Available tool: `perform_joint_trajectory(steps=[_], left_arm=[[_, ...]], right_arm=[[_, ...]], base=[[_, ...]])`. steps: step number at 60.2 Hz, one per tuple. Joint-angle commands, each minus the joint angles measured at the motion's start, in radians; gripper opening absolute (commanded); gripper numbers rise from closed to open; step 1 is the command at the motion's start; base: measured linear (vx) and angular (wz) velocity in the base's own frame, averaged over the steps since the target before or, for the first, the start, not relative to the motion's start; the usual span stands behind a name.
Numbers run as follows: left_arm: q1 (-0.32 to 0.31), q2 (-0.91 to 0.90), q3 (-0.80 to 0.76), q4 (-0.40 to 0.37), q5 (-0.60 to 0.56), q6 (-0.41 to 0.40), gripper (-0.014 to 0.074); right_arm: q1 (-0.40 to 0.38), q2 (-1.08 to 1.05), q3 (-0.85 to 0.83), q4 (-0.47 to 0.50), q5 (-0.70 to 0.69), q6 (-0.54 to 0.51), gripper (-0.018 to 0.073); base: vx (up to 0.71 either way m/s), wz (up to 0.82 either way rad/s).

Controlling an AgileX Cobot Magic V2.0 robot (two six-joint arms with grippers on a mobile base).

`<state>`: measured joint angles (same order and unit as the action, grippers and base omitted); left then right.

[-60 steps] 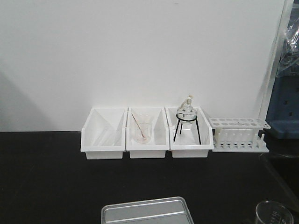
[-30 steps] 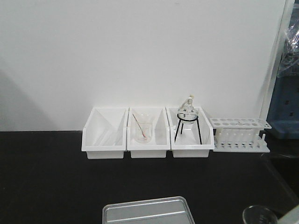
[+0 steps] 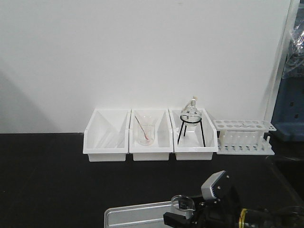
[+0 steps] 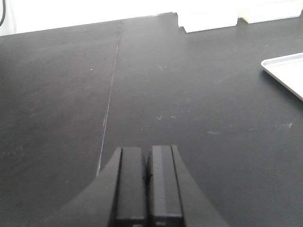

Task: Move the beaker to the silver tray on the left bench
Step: 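Lower the held beaker toward the silver tray with the right gripper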

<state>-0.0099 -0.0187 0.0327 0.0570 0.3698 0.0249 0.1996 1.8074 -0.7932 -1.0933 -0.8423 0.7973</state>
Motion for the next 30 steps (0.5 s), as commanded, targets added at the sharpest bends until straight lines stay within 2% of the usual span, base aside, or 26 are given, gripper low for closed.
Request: perform_joint_trajectory(steps=[1,14,23,30], left_arm=[[-0.006,-0.008,0.02,-0.003,-0.075,-0.002,0.0001],[-0.006,-0.008,0.02,-0.003,-0.075,-0.002,0.0001],[-0.006,-0.008,0.02,-0.003,-0.075,-0.002,0.0001],[-0.006,-0.008,0.02,-0.003,-0.075,-0.002,0.0001]], right_arm=[[0.024,0.058,-0.07,0.087,-0.088,-0.135,-0.0011],[0.099,0.197,-0.138,0.284,-0.091,-0.331,-0.0011],[0.123,0.253,-0.14,0.424,-0.093,-0.459,-0.001],[0.123,0.276,-0.14,0.453,-0.093,-0.496,-0.0006]], base=[[0.0,0.0],[0.0,0.0],[0.0,0.0],[0.0,0.0]])
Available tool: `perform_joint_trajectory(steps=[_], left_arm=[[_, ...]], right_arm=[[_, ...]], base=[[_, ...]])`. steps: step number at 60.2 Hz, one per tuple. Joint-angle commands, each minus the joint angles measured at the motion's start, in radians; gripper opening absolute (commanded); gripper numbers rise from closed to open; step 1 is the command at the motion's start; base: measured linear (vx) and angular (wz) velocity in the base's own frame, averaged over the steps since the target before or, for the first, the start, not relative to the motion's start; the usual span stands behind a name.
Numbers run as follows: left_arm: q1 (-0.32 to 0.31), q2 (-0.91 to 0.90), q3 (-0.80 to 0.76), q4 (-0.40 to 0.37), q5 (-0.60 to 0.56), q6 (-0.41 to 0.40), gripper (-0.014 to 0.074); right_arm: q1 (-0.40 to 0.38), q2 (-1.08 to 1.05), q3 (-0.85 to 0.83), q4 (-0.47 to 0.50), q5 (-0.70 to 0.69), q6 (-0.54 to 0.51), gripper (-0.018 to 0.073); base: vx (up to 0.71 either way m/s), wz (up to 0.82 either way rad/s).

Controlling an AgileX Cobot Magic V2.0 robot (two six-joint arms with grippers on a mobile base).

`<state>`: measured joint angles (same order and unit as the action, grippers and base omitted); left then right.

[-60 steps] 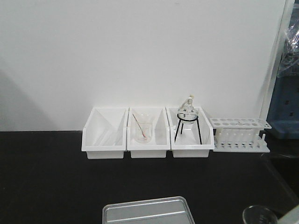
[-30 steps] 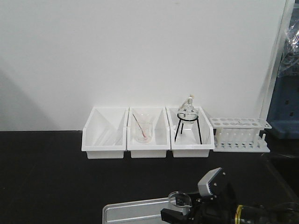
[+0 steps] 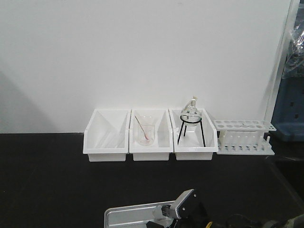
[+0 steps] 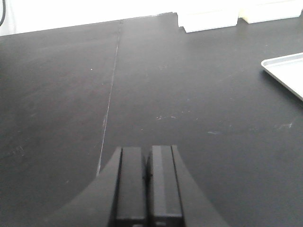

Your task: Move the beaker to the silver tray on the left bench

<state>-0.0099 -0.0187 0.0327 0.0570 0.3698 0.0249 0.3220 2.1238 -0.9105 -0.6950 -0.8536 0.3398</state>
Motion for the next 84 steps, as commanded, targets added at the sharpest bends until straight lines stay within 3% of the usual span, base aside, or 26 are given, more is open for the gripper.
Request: perform_joint_trajectory(steps=[1,14,24,46,55,69,75,79,84], left_arm=[[-0.006,-0.008,0.02,-0.003,-0.075,-0.002,0.0001],[-0.006,-0.008,0.02,-0.003,-0.075,-0.002,0.0001],[-0.006,-0.008,0.02,-0.003,-0.075,-0.002,0.0001],[-0.006,-0.008,0.02,-0.003,-0.075,-0.002,0.0001],[-0.006,-0.008,0.02,-0.003,-0.075,-0.002,0.0001],[-0.006,-0.008,0.02,-0.003,-0.075,-0.002,0.0001],[-0.006,-0.008,0.02,-0.003,-0.075,-0.002,0.0001],[-0.006,-0.008,0.02,-0.003,-0.075,-0.002,0.0001],[-0.006,-0.008,0.02,-0.003,-0.075,-0.002,0.0001]], right_arm=[[0.001,-0.037,-0.023,0.055,-0.081,-0.039,-0.0006],[0.001,-0.031,-0.019,0.055,-0.072,-0.037,0.0032],[0.001,-0.031,-0.019,0.05,-0.07,-0.024,0.0131],[0.001,-0.033,-0.019,0.048,-0.071,-0.02,0.0596],[0.001,-0.063,-0.019,0.048,-0.072,-0.02,0.0711],[0.001,-0.217,-0.019,0.048,-0.061,-0.019,0.0694],[0.0,-0.313,-0.019,0.048,0.008,0.043,0.064],[0.0,-0.394,-0.019,0.047,0.109,0.144,0.056],[-0.003,-0.505,-0.019,0.027,0.267,0.272,0.0397]], base=[[0.0,0.0],[0.0,0.0],[0.0,0.0],[0.0,0.0],[0.0,0.0],[0.0,0.0],[0.0,0.0],[0.0,0.0],[0.0,0.0]])
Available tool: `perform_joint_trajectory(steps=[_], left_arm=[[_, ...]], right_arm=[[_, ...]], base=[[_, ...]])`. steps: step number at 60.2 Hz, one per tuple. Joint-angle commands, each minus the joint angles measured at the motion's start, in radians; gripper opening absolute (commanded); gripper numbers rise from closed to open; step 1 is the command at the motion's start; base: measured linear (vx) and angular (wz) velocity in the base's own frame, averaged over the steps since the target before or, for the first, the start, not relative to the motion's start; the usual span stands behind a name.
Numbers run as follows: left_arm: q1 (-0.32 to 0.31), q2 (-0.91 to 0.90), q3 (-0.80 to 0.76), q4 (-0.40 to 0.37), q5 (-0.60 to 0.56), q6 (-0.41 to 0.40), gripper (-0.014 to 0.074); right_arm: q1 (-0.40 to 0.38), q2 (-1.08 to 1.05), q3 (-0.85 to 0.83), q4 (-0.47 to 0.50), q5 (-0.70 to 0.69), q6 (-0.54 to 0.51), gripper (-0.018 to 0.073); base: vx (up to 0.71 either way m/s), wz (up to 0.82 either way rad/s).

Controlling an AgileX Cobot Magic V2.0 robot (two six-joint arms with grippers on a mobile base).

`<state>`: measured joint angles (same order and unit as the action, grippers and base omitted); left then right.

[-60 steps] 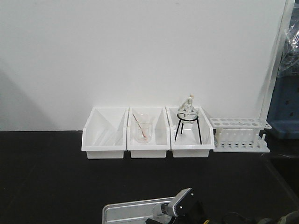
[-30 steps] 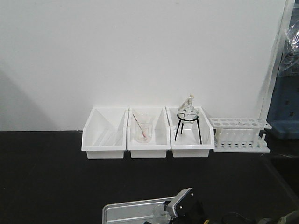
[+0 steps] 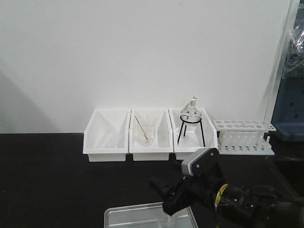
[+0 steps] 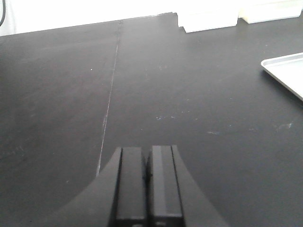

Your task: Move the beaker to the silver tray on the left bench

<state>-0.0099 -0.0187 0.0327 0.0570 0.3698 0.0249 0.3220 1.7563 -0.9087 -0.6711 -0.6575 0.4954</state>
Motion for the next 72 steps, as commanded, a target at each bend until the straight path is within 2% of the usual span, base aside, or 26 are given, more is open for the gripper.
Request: perform_joint_trajectory(steps=[1,4,5,9,13,19,33,61,66,69,72], left_arm=[[-0.006,-0.008,0.02,-0.003,-0.075,-0.002,0.0001],[-0.006,-0.008,0.02,-0.003,-0.075,-0.002,0.0001],[-0.006,-0.008,0.02,-0.003,-0.075,-0.002,0.0001],[-0.006,-0.008,0.02,-0.003,-0.075,-0.002,0.0001],[-0.006,-0.008,0.02,-0.003,-0.075,-0.002,0.0001],[-0.006,-0.008,0.02,-0.003,-0.075,-0.002,0.0001],[-0.006,-0.008,0.02,-0.003,-0.075,-0.002,0.0001],[-0.006,-0.008,0.02,-0.003,-0.075,-0.002,0.0001],[-0.006,-0.008,0.02,-0.003,-0.075,-0.002,0.0001],[-0.006,-0.008,0.02,-0.003,-0.075,-0.002,0.0001],[-0.006,-0.008,0.02,-0.003,-0.075,-0.002,0.0001]], right_arm=[[-0.003,-0.168,-0.021,-0.011,0.118,0.15,0.0344],[-0.003,-0.24,-0.02,-0.055,0.24,0.226,0.021],[-0.003,-0.42,-0.014,-0.196,0.57,0.399,-0.0017],[-0.003,-0.507,0.015,-0.24,0.707,0.427,-0.0016],[-0.003,-0.584,0.058,-0.274,0.776,0.426,-0.0015],[-0.003,-0.679,0.121,-0.313,0.783,0.426,-0.0014],[-0.003,-0.81,0.239,-0.312,0.771,0.426,-0.0014],[-0.003,-0.819,0.271,-0.303,0.761,0.426,-0.0014],[-0.003,-0.813,0.271,-0.25,0.752,0.426,-0.0014],[-0.003,-0.833,0.271,-0.161,0.753,0.412,-0.0014],[-0.006,-0.869,0.271,-0.073,0.764,0.355,-0.0014]], base=[[0.0,0.0],[0.0,0.0],[0.0,0.0],[0.0,0.0],[0.0,0.0],[0.0,0.0],[0.0,0.0],[0.0,0.0],[0.0,0.0],[0.0,0.0],[0.0,0.0]])
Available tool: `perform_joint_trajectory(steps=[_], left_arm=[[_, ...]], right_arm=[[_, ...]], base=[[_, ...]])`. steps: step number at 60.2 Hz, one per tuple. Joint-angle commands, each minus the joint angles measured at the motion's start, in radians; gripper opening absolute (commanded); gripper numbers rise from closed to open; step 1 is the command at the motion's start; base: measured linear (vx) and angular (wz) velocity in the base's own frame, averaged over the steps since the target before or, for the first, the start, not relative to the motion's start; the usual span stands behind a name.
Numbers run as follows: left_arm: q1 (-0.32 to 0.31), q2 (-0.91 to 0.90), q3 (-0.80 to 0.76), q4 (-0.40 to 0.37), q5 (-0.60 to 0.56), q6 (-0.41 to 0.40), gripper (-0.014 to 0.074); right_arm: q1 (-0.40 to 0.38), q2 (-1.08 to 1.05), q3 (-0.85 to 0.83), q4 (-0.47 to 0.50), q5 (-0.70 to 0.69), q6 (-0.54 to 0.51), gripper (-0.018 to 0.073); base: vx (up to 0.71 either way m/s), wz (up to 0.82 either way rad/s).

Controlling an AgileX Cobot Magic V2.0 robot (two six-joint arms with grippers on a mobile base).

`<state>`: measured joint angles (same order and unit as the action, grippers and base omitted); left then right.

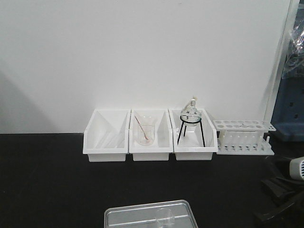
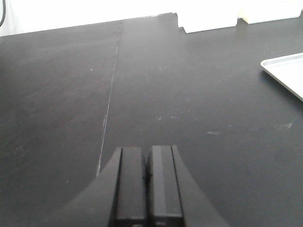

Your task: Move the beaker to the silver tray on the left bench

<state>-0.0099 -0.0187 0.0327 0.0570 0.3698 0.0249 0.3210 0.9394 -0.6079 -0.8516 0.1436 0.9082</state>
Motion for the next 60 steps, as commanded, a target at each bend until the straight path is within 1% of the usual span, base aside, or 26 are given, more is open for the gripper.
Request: perform_joint_trajectory(steps=[1,5,9,10,11,14,17,19,21,25,31,34,37,44,49,50,51,56,60], left_arm=[[-0.006,-0.008,0.02,-0.003,-0.075,-0.002,0.0001],[-0.006,-0.008,0.02,-0.003,-0.075,-0.002,0.0001],[-0.006,-0.008,0.02,-0.003,-0.075,-0.002,0.0001],[-0.006,-0.008,0.02,-0.003,-0.075,-0.002,0.0001],[-0.006,-0.008,0.02,-0.003,-0.075,-0.002,0.0001],[-0.006,-0.008,0.02,-0.003,-0.075,-0.002,0.0001],[-0.006,-0.008,0.02,-0.003,-0.075,-0.002,0.0001],[-0.006,-0.008,0.02,-0.003,-0.075,-0.002,0.0001],[-0.006,-0.008,0.02,-0.003,-0.075,-0.002,0.0001],[-0.006,-0.008,0.02,-0.003,-0.075,-0.002,0.0001],[-0.006,-0.008,0.02,-0.003,-0.075,-0.002,0.0001],[-0.006,-0.008,0.02,-0.003,-0.075,-0.002,0.0001],[-0.006,-0.008,0.02,-0.003,-0.075,-0.002,0.0001],[-0.006,-0.008,0.02,-0.003,-0.075,-0.002,0.0001],[-0.006,-0.008,0.02,-0.003,-0.075,-0.002,0.0001],[-0.006,-0.008,0.02,-0.003,-0.075,-0.002,0.0001],[-0.006,-0.008,0.02,-0.003,-0.075,-0.002,0.0001],[-0.006,-0.008,0.02,-0.003,-0.075,-0.002,0.0001],[-0.006,-0.008,0.02,-0.003,-0.076,-0.002,0.0001]], right_arm=[[-0.005,-0.063,-0.03,0.134,-0.031,-0.081,-0.0014],[-0.005,-0.11,-0.03,0.259,-0.002,-0.245,-0.0014],[-0.005,-0.163,-0.028,0.417,0.021,-0.466,-0.0014],[-0.005,-0.173,-0.025,0.446,0.023,-0.51,-0.0014],[-0.005,-0.19,-0.017,0.487,0.02,-0.576,-0.0014],[-0.005,-0.23,0.012,0.576,0.009,-0.715,-0.0014],[-0.005,-0.278,0.058,0.654,-0.012,-0.822,-0.0014],[-0.005,-0.309,0.1,0.702,-0.033,-0.876,-0.0014],[-0.005,-0.333,0.136,0.734,-0.06,-0.908,-0.0014],[-0.005,-0.393,0.234,0.78,-0.122,-0.928,-0.0014],[-0.02,-0.484,0.382,0.813,-0.206,-0.914,-0.0014],[-0.051,-0.529,0.441,0.831,-0.232,-0.881,-0.0013],[-0.1,-0.581,0.491,0.83,-0.237,-0.842,-0.0012],[-0.213,-0.701,0.597,0.772,-0.236,-0.746,-0.0011],[-0.273,-0.788,0.647,0.768,-0.219,-0.7,-0.0011],[-0.283,-0.805,0.647,0.769,-0.202,-0.695,-0.0011],[-0.304,-0.839,0.645,0.772,-0.155,-0.688,-0.0011],[-0.353,-0.924,0.644,0.767,-0.085,-0.691,-0.0011],[-0.388,-0.967,0.644,0.759,-0.061,-0.7,-0.0011]], base=[[0.0,0.0],[0.0,0.0],[0.0,0.0],[0.0,0.0],[0.0,0.0],[0.0,0.0],[0.0,0.0],[0.0,0.0],[0.0,0.0],[0.0,0.0],[0.0,0.0],[0.0,0.0],[0.0,0.0],[0.0,0.0],[0.0,0.0],[0.0,0.0],[0.0,0.0],[0.0,0.0],[0.0,0.0]])
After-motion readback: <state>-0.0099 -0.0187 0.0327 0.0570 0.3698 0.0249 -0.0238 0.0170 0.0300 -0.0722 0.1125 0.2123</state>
